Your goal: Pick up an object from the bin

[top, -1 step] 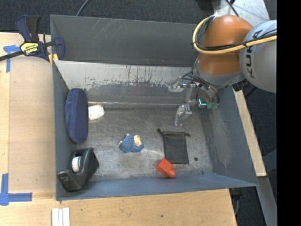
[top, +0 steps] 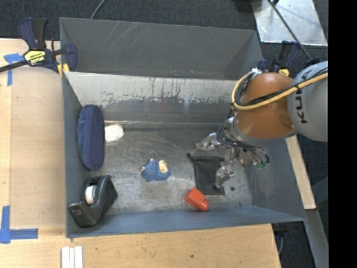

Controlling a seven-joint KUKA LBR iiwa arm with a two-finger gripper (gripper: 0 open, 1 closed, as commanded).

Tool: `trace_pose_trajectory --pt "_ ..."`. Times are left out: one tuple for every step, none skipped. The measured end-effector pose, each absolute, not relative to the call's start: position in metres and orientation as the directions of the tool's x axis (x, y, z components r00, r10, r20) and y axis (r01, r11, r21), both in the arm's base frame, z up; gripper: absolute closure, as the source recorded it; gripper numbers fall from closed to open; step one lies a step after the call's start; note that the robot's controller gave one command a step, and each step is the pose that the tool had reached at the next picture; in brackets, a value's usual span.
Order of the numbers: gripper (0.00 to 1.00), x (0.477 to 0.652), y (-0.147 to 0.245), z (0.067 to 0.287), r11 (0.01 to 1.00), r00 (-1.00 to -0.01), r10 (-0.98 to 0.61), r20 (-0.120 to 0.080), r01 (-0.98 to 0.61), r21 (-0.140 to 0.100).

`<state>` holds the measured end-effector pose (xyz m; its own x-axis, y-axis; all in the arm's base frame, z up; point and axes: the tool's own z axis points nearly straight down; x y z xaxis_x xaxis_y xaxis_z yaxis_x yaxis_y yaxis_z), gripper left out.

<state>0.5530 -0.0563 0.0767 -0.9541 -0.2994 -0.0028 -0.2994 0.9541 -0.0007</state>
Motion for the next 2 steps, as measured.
trace_pose_trajectory --pt "1.0 0.557 -0.056 0.081 0.954 -0.954 -0.3 -0.015 -0.3 -0.004" --pt "1.0 0.534 -0.054 0.239 0.936 -0.936 -0.352 -0.011 -0.352 -0.005"
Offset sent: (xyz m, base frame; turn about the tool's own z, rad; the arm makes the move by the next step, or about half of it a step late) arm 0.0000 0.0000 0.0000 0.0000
